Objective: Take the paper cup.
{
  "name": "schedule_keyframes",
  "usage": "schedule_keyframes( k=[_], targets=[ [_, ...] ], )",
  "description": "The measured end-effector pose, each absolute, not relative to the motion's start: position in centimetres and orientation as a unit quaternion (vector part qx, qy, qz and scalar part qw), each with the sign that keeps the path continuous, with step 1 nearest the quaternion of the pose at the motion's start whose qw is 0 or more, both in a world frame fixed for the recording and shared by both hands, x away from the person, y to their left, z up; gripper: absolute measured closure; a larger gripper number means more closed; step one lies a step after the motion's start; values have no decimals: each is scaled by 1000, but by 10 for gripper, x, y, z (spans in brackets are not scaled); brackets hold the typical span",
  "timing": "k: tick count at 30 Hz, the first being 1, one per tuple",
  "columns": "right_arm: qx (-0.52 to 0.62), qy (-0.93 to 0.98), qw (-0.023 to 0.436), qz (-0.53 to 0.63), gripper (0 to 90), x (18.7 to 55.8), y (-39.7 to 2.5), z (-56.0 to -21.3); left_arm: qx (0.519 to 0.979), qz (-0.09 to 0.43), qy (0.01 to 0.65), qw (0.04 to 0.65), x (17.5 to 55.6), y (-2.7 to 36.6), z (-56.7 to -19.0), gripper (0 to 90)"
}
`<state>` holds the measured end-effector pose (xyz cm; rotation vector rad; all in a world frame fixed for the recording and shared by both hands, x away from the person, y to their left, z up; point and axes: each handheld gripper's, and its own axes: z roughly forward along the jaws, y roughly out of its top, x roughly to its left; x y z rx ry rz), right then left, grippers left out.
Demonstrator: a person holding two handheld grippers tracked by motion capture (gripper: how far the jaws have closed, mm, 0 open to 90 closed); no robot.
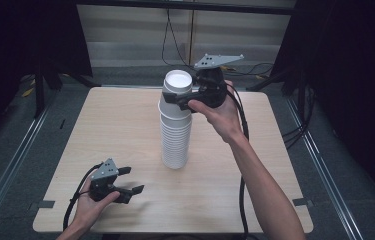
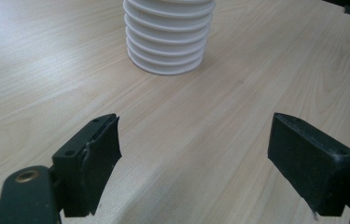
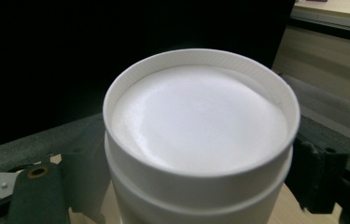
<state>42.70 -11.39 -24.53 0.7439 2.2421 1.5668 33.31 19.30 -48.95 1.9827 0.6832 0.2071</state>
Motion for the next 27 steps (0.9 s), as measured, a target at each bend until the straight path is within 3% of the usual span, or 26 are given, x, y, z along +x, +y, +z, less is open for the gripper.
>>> schedule_keyframes(
  k=[27],
  targets=[
    [246,752,166,589,210,417,-125,-226,809,94,301,495,336,197,-490,167]
  ],
)
